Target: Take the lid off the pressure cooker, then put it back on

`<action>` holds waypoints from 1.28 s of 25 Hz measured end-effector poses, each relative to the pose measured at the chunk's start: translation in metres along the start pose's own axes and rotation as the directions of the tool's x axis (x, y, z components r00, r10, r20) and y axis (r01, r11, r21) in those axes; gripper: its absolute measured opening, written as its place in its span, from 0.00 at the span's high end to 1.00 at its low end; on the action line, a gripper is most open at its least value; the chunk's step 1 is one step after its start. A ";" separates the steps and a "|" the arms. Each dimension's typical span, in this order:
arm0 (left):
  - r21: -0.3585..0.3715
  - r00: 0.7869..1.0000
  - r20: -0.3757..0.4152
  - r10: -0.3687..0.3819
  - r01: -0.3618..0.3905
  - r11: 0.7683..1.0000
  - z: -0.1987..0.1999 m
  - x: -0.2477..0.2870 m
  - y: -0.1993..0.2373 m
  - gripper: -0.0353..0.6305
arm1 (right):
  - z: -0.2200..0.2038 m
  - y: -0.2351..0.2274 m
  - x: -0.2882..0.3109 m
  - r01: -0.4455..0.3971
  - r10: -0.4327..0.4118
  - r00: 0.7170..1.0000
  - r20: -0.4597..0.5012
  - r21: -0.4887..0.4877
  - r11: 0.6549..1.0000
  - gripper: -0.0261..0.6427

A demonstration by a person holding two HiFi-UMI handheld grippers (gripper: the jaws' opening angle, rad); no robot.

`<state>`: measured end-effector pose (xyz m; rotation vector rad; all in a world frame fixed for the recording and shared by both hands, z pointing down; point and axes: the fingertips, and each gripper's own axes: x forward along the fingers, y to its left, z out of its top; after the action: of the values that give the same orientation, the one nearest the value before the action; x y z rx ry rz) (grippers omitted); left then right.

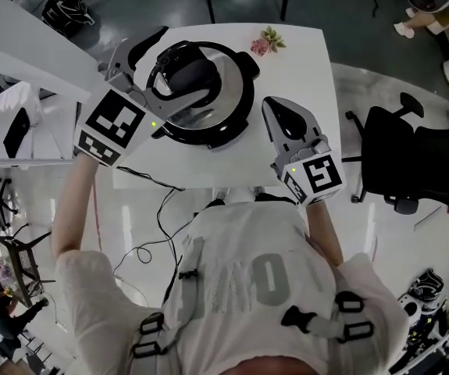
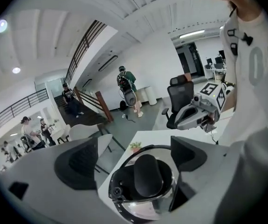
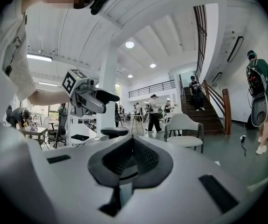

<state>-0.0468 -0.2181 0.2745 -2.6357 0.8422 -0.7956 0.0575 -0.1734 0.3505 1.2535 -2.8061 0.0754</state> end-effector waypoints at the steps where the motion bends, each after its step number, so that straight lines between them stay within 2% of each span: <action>1: -0.003 1.000 -0.006 -0.021 0.021 1.000 0.000 0.001 -0.005 0.24 | -0.002 0.000 0.000 -0.001 0.001 1.000 -0.003 0.005 1.000 0.95; 4: 0.008 0.995 -0.063 -0.073 0.073 0.997 -0.011 0.011 -0.017 0.24 | -0.007 0.000 0.001 -0.007 0.008 1.000 -0.014 0.018 1.000 0.95; 6: 0.029 0.994 -0.084 -0.066 0.069 0.997 -0.016 0.012 -0.018 0.24 | -0.009 0.003 0.001 -0.012 0.012 1.000 -0.015 0.023 1.000 0.95; 11: -0.036 1.000 0.021 0.014 -0.013 0.999 0.011 -0.029 -0.020 0.24 | -0.014 0.006 0.000 -0.022 0.023 0.999 -0.025 0.042 0.999 0.95; 14: -0.183 0.997 0.074 0.032 -0.018 0.983 0.031 -0.059 -0.027 0.24 | -0.012 0.005 0.003 -0.031 0.032 0.999 -0.022 0.044 0.999 0.95; 16: -0.212 0.996 0.080 0.047 -0.029 0.977 0.035 -0.070 -0.023 0.24 | -0.008 0.005 0.009 -0.042 0.042 0.999 -0.010 0.035 0.998 0.95; 18: -0.194 0.994 0.064 0.083 -0.069 0.979 0.036 -0.078 -0.018 0.24 | -0.007 0.008 0.013 -0.056 0.056 0.998 0.001 0.026 0.998 0.95; 20: -0.155 0.994 0.004 0.106 -0.104 0.982 0.043 -0.093 -0.017 0.24 | -0.006 0.012 0.016 -0.070 0.070 0.998 0.005 0.021 0.997 0.95; 23: 0.015 0.987 -0.064 0.146 -0.145 0.989 0.060 -0.117 -0.014 0.24 | -0.004 0.022 0.017 -0.087 0.087 0.996 0.005 0.021 0.996 0.95; 24: 0.044 0.986 -0.070 0.152 -0.149 0.988 0.062 -0.118 -0.012 0.24 | -0.004 0.026 0.017 -0.093 0.093 0.996 0.005 0.021 0.995 0.95; 28: 0.007 0.985 -0.087 0.149 -0.149 0.989 0.058 -0.102 0.001 0.24 | -0.005 0.038 0.017 -0.122 0.122 0.993 0.005 0.018 0.992 0.95; 32: 0.016 0.989 -0.108 0.096 -0.095 0.995 0.057 -0.078 0.006 0.24 | -0.010 0.035 0.016 -0.112 0.112 0.994 -0.006 0.032 0.993 0.95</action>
<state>-0.0698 -0.1717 0.1931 -2.5406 0.9820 -0.9222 0.0210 -0.1609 0.3609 1.0985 -2.8772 0.1311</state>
